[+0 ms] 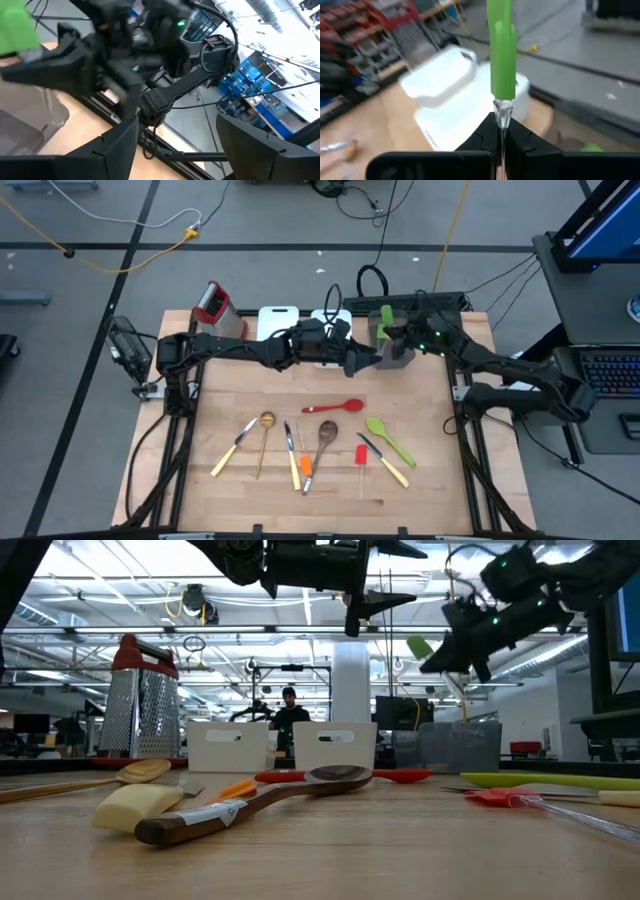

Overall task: Pick & Place Kitchen Items
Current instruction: Put the green silicone spatula into the black bin

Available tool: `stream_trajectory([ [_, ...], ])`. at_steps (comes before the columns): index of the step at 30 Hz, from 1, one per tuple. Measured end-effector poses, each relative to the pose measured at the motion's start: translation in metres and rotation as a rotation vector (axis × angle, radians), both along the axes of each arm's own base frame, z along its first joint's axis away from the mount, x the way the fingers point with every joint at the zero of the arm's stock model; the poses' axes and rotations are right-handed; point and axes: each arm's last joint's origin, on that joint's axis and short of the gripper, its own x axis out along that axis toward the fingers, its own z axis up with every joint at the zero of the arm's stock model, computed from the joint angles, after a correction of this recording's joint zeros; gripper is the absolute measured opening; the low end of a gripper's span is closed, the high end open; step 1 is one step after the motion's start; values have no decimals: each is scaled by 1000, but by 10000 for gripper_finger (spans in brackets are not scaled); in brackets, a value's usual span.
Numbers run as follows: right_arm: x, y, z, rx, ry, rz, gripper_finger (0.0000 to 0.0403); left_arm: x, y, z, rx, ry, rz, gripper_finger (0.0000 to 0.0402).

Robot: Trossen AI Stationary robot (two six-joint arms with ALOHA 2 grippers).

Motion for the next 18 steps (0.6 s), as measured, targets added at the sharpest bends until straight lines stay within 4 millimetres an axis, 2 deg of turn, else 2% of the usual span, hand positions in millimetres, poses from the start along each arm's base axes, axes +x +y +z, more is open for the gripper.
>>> stream_trajectory([
  [11, 2, -26, -39, 88, 191, -133, 0, 1, -5, 1, 0, -6, -13, 274],
  [18, 0, -36, -54, 131, 253, -186, 0, 1, -5, 1, 12, -9, -13, 274],
])
